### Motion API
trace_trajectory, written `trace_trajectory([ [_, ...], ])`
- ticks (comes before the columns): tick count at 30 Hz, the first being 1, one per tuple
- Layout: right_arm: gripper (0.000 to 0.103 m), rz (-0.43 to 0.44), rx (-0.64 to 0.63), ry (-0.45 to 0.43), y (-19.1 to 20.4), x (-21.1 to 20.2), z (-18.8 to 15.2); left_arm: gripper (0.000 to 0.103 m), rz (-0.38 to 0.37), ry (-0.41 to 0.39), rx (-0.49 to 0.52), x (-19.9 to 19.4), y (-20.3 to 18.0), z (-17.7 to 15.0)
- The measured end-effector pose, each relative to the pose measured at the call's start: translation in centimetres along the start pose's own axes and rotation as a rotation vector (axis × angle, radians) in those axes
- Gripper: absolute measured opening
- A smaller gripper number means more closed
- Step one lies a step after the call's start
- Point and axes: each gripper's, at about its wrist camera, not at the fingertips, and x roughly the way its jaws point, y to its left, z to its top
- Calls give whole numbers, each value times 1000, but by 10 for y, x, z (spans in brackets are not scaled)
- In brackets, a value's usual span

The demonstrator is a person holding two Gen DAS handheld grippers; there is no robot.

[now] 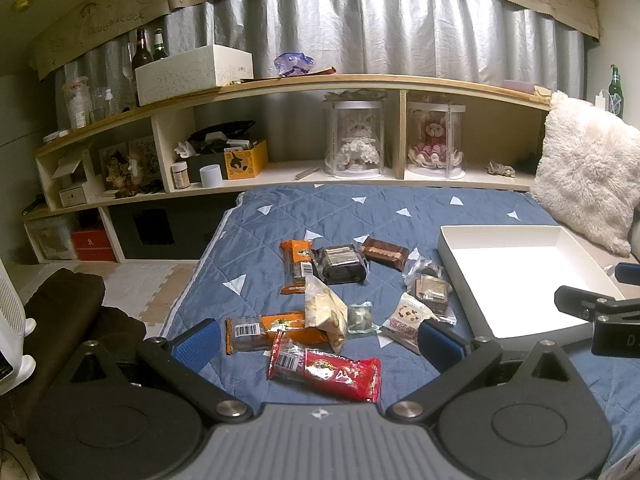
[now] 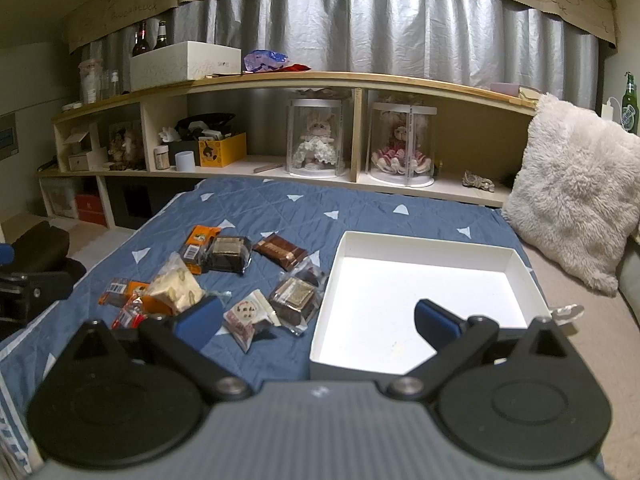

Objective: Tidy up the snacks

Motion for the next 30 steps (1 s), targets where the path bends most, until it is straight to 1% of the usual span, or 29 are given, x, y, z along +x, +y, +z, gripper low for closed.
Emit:
trace_trajectory([
  [12, 103, 0, 0, 3, 0, 1, 0, 103, -1, 3, 1, 0, 0, 0],
  [15, 103, 4, 0, 8, 0, 4, 0, 103, 0, 19, 6, -2, -7, -2],
  [18, 103, 8, -7, 16, 1, 10, 2, 103, 1, 41, 7, 8, -13, 0],
  [19, 103, 8, -10, 18, 1, 12, 3, 103, 0, 52, 5, 21, -21, -5],
  [24, 103, 21, -20, 34, 3, 27, 7, 103, -4, 76, -31, 33, -9, 6],
  [30, 103, 33, -65, 37, 8, 50, 17, 103, 33, 87, -31, 54, -4, 15],
])
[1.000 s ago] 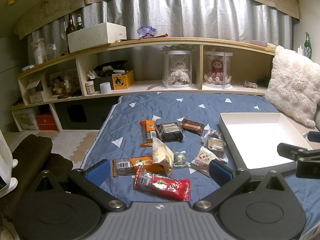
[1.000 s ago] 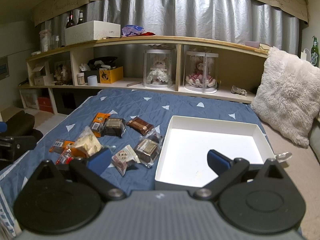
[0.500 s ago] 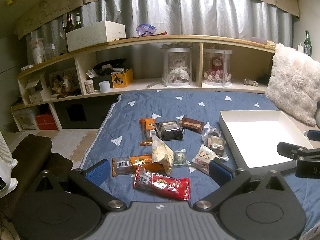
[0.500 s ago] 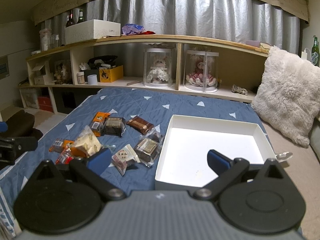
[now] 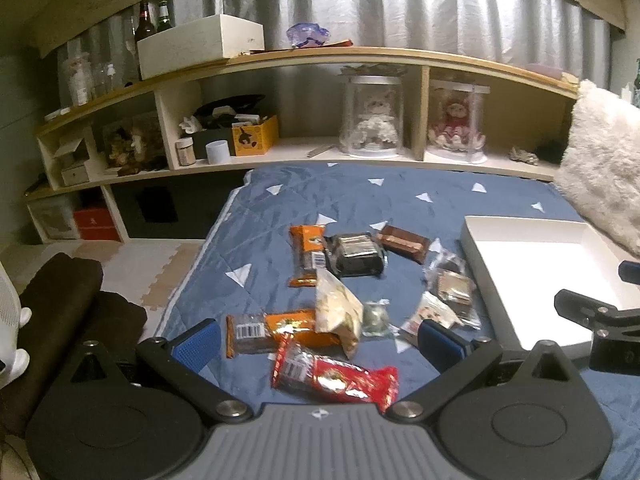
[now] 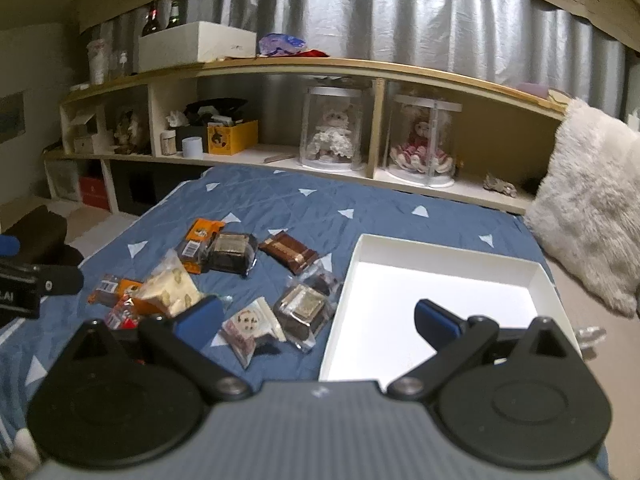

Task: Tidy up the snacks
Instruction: 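Grasp the white cookie packet with right tool while left tool grasps pastry bag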

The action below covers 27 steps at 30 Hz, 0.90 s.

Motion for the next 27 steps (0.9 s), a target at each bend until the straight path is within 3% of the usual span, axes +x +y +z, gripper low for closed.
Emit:
trace_trajectory([
  [15, 103, 57, -73, 90, 11, 80, 7, 103, -16, 156, -55, 68, 11, 19],
  [27, 103, 127, -90, 114, 21, 137, -4, 103, -14, 209, -74, 128, 0, 28],
])
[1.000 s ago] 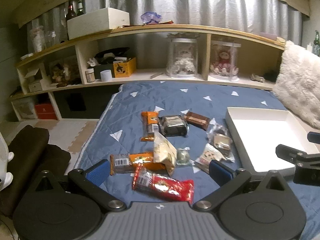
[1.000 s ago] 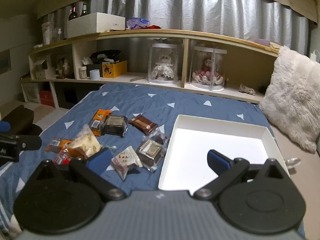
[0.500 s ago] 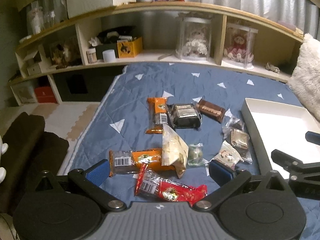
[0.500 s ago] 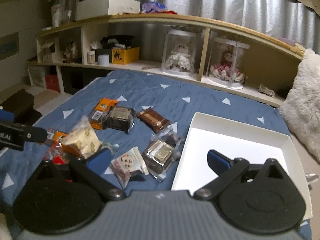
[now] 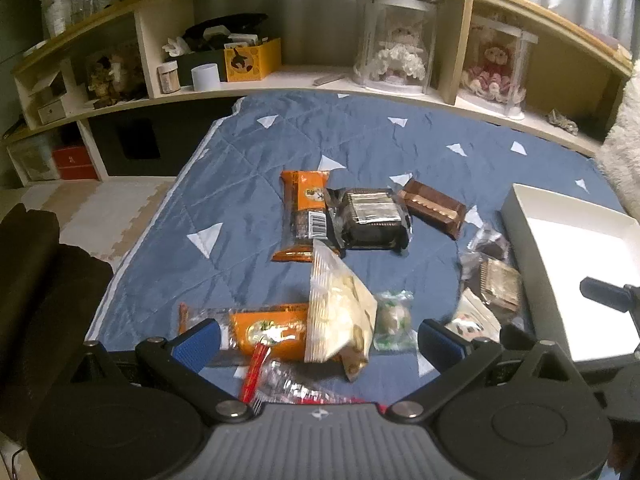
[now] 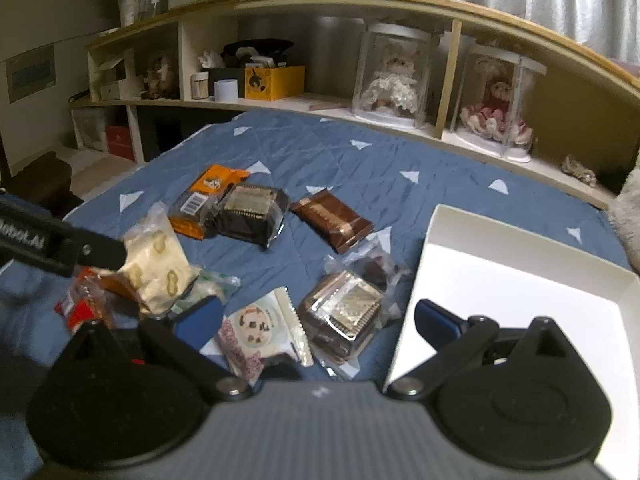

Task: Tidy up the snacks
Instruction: 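Grasp the white cookie packet with right tool while left tool grasps pastry bag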

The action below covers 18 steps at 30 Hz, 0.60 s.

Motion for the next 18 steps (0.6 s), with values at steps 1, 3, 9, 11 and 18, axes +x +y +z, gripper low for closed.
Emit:
trace_trajectory([
  [1, 103, 6, -5, 2, 0, 4, -1, 103, -8, 2, -2, 4, 0, 2],
  [3, 103, 17, -31, -3, 0, 12, -4, 103, -21, 14, -12, 13, 0, 6],
  [9, 102, 67, -133, -33, 6, 25, -9, 103, -65, 53, -56, 34, 6, 11],
  [11, 101, 87, -167, -31, 11, 29, -10, 103, -88, 55, -58, 38, 9, 11],
  [18, 75, 123, -278, 45, 24, 41, -14, 103, -237, 29, -94, 45, 18, 13],
])
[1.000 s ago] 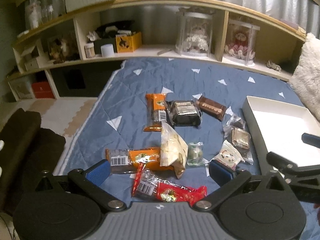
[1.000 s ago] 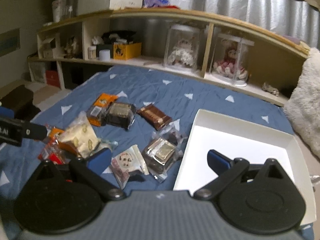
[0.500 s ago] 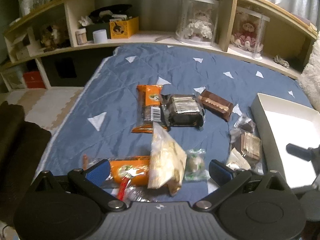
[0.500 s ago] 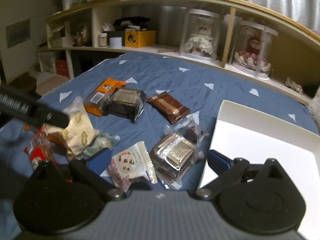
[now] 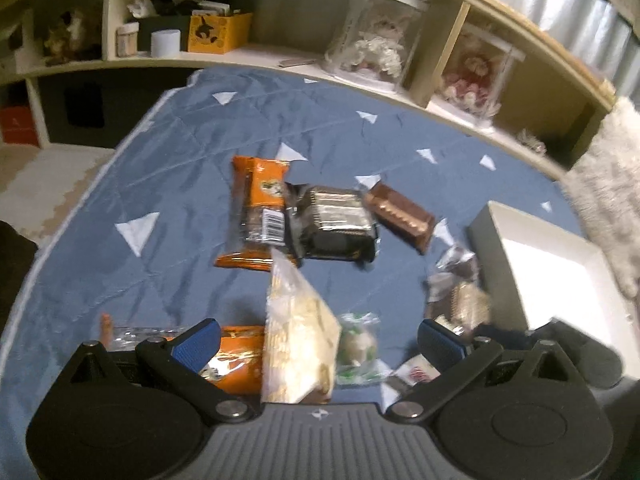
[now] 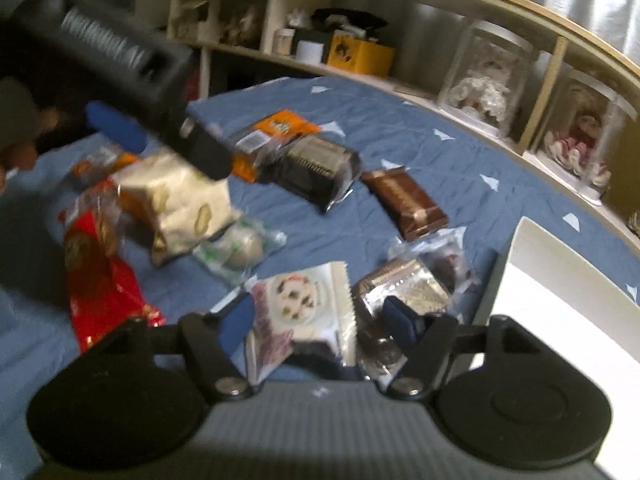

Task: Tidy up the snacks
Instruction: 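Grasp the white cookie packet with right tool while left tool grasps pastry bag, then drop the cookie packet into the tray with right tool while left tool carries pastry bag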

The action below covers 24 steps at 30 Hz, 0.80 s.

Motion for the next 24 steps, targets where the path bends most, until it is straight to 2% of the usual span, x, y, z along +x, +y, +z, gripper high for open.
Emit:
trace_trajectory([
  [2, 69, -1, -29, 2, 4, -2, 0, 103, -20, 1, -10, 2, 2, 1],
  [3, 61, -1, -33, -1, 4, -4, 0, 103, -22, 5, -14, 3, 2, 2],
  [5, 58, 3, -21, 0, 4, -7, 2, 103, -26, 19, -21, 5, 4, 4],
  [7, 50, 18, -4, 12, 3, -9, 3, 103, -49, 46, -37, 7, 8, 4],
  [10, 49, 22, 14, 21, 0, -12, 3, 102, -94, 93, -102, 10, 16, 4],
  [12, 48, 32, 44, 23, -1, -14, 5, 96, -102, 97, -113, 11, 17, 3],
  [17, 48, 73, 190, 17, -13, -23, 11, 70, -78, 99, -75, 14, 17, 4],
  [21, 48, 63, 243, 28, -17, -24, 13, 61, -49, 99, -39, 18, 16, 5],
  [24, 48, 62, 285, 39, -22, -25, 13, 50, -15, 97, -10, 22, 14, 5],
])
